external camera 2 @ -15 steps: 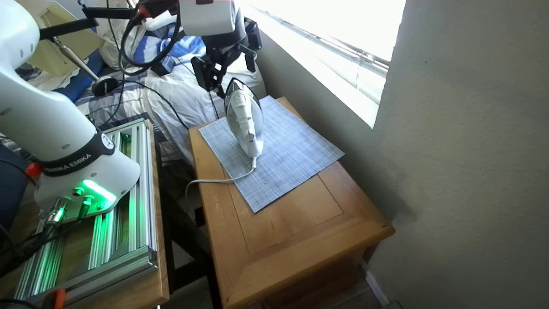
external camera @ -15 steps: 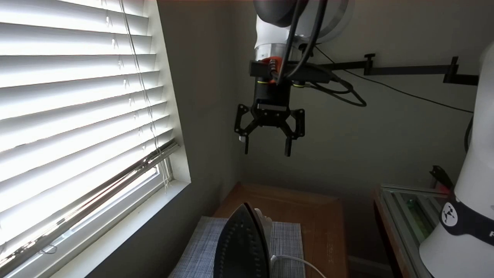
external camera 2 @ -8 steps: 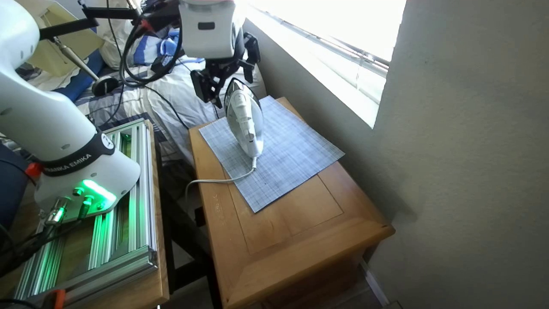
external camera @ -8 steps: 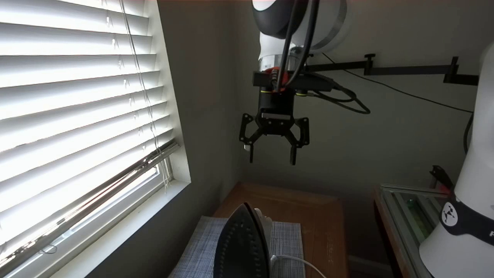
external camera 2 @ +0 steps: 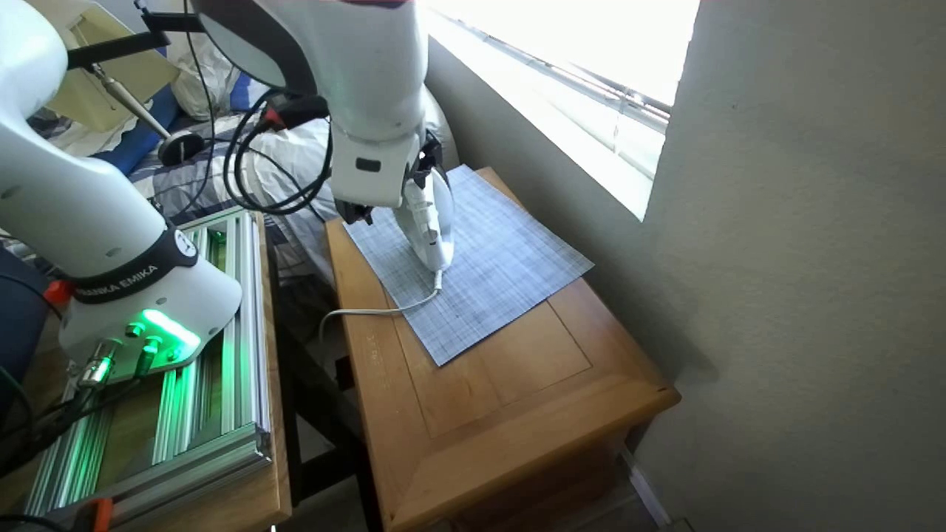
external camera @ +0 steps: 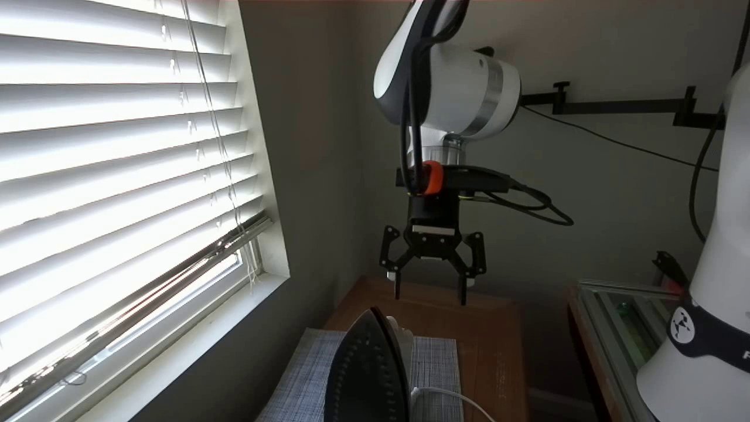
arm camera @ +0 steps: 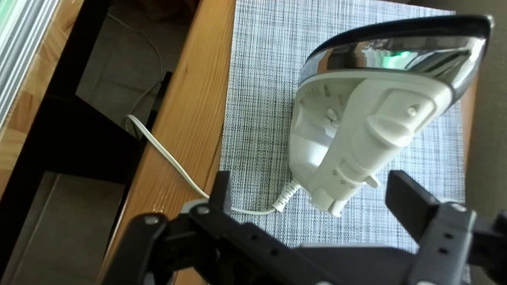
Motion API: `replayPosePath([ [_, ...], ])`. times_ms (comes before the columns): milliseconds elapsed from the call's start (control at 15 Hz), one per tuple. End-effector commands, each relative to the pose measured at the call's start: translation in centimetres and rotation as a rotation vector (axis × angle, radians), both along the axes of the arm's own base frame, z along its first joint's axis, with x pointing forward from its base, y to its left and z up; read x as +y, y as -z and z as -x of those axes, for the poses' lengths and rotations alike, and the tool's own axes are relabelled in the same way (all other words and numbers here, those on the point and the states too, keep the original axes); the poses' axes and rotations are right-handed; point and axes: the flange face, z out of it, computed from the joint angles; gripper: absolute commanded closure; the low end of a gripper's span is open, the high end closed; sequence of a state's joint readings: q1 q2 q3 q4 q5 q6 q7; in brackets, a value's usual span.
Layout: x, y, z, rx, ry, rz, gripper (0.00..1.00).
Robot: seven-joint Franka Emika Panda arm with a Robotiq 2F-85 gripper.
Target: Lay the pressing iron down
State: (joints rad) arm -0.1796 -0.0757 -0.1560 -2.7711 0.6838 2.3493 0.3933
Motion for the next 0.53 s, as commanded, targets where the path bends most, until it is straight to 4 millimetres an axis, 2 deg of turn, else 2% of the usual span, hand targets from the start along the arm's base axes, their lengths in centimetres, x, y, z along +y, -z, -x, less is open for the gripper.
replayPosePath([
  [0,-0.1,3.3,0.3,0.0,0.049,-0.054,0.0],
  [200,-0.8,4.9,0.5,-0.007,0.134,-0.097,0.0],
  [467,-1.5,6.1,0.5,-0.033,0.222,-0.137,0.0],
])
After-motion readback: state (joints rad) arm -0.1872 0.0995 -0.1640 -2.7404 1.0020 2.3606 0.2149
